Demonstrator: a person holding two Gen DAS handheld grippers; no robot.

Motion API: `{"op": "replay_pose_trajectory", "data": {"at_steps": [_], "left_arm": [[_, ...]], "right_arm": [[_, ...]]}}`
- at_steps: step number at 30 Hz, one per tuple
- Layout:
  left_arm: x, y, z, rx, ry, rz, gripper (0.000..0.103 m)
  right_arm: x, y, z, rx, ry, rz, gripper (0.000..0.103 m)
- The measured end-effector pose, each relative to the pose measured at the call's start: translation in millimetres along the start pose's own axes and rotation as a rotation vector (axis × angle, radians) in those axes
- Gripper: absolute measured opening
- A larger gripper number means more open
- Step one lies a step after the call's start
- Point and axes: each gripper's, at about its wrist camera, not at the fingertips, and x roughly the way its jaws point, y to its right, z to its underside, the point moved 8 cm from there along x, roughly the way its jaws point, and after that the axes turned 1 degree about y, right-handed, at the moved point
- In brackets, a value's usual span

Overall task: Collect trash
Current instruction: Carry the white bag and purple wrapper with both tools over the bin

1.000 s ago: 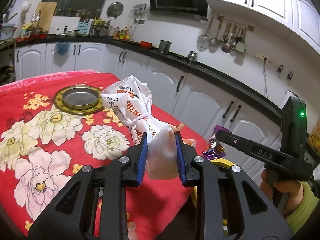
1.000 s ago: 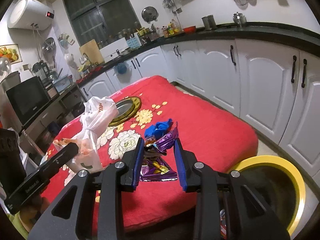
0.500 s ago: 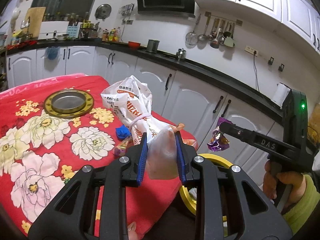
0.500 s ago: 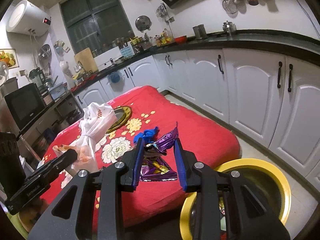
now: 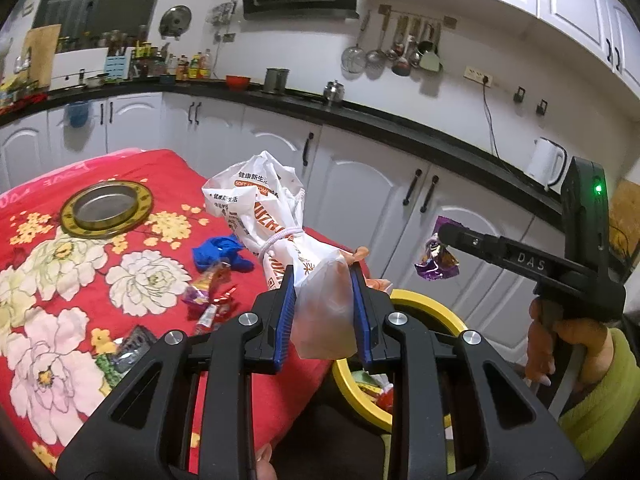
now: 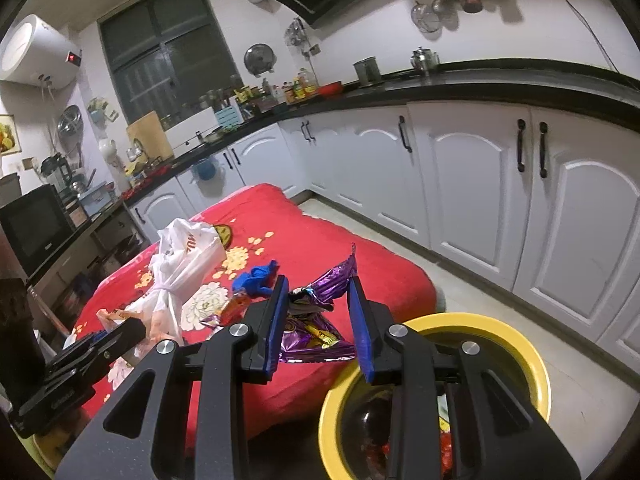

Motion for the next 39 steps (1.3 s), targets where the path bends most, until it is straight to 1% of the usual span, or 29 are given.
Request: {"op": "replay_pose_trajectory", "data": {"at_steps": [13,20,26,35,39], "left_arm": [[24,45,20,0.086,-0.073,0.072,0.019],[40,71,37,0.128,-0.134,0.123,0.020],[54,94,55,0.168,-0.187,0.162,0.020],[70,109,71,0.188,-0.252,0.187,0.020],[78,114,81,0.187,-0.293,0.207,0.020]], "right_arm": [[-17,48,6,0.051,0.011,0.079,0.029],[-22,72,12,0.075,0.008,0.120,0.029],[-23,84,19,0.073,0.001,0.156,0.029],[-17,100,32,0.062,-0.029,0.195,0.029],[-12,108,40,0.069,-0.052,0.208,0.029]]}}
